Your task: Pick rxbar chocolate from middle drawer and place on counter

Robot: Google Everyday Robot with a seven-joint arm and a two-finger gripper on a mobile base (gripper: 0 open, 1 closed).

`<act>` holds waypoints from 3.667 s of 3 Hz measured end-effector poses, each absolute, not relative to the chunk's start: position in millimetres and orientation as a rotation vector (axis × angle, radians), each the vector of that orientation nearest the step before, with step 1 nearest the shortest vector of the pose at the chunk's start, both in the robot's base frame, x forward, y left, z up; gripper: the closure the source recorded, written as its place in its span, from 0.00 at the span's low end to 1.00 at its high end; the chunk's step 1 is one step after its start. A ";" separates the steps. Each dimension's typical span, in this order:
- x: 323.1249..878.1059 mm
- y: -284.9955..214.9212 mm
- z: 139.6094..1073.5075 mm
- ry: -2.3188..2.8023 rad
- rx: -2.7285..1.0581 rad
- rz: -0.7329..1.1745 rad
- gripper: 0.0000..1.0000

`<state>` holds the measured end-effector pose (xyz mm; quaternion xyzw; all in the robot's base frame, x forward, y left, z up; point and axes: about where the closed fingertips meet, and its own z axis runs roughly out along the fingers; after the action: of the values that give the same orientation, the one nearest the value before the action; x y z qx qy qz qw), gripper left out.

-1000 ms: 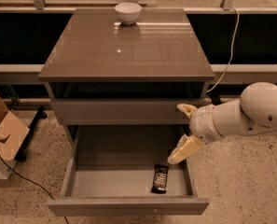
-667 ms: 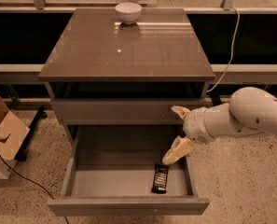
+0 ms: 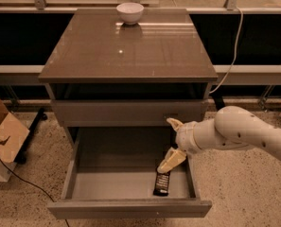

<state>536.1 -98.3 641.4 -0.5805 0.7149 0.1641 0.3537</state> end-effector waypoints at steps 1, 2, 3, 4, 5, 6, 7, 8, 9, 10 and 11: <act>539.8 -100.2 603.5 1.873 -1.475 0.446 0.00; 545.4 -108.2 560.5 1.917 -1.437 0.476 0.00; 543.6 -107.2 552.1 1.925 -1.433 0.492 0.00; 549.0 -102.1 533.3 1.962 -1.452 0.481 0.00; 554.3 -98.4 498.3 2.013 -1.469 0.477 0.00; 553.9 -101.8 448.8 2.079 -1.469 0.479 0.00; 550.5 -106.0 422.2 2.111 -1.458 0.486 0.00; 551.7 -111.1 393.0 2.146 -1.427 0.501 0.00; 550.0 -114.2 362.9 2.194 -1.395 0.536 0.00; 542.5 -116.9 343.2 2.241 -1.362 0.576 0.17; 541.0 -117.0 343.3 2.243 -1.356 0.576 0.41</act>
Offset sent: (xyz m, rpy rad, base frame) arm 0.0170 -0.0254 -0.1411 0.0458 0.1210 -0.0977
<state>541.0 -117.0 343.3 -0.4921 0.8140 0.2091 0.2268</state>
